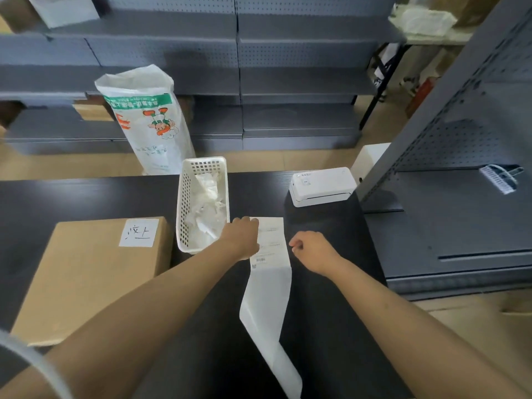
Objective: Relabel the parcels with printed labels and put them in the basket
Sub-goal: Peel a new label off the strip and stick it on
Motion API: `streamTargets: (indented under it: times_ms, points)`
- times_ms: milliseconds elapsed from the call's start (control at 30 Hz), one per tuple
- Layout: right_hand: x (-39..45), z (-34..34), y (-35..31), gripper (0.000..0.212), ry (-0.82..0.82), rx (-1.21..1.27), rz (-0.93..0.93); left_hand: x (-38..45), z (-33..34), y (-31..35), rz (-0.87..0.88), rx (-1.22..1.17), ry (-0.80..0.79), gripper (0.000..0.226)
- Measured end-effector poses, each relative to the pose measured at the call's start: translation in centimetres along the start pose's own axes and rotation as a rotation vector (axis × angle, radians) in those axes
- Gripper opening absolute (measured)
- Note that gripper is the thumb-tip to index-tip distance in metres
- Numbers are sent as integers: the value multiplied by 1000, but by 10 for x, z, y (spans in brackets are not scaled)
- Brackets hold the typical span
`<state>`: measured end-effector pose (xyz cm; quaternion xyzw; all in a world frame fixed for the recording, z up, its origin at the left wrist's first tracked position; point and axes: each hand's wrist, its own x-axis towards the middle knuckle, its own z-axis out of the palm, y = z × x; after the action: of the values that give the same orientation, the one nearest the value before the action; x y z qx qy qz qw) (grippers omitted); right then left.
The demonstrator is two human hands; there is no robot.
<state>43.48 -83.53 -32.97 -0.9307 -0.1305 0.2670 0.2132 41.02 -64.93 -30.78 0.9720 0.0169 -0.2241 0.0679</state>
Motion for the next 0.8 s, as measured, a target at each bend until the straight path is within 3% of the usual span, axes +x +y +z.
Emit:
streamTargets:
  times_ms: [333,467,567,800]
  points:
    - [34,38,28,16,-126,105,180,26,46,32,-25,-43,-97,41]
    - [34,57,25,30,-197,172,337,28,59,40,23,-52,-117,43]
    - [32,68,24,35,-210,382,464,29,66,45,52,-70,-116,41]
    - [29,67,28,55,-65,861,686,29,72,46,108,-81,-64,37]
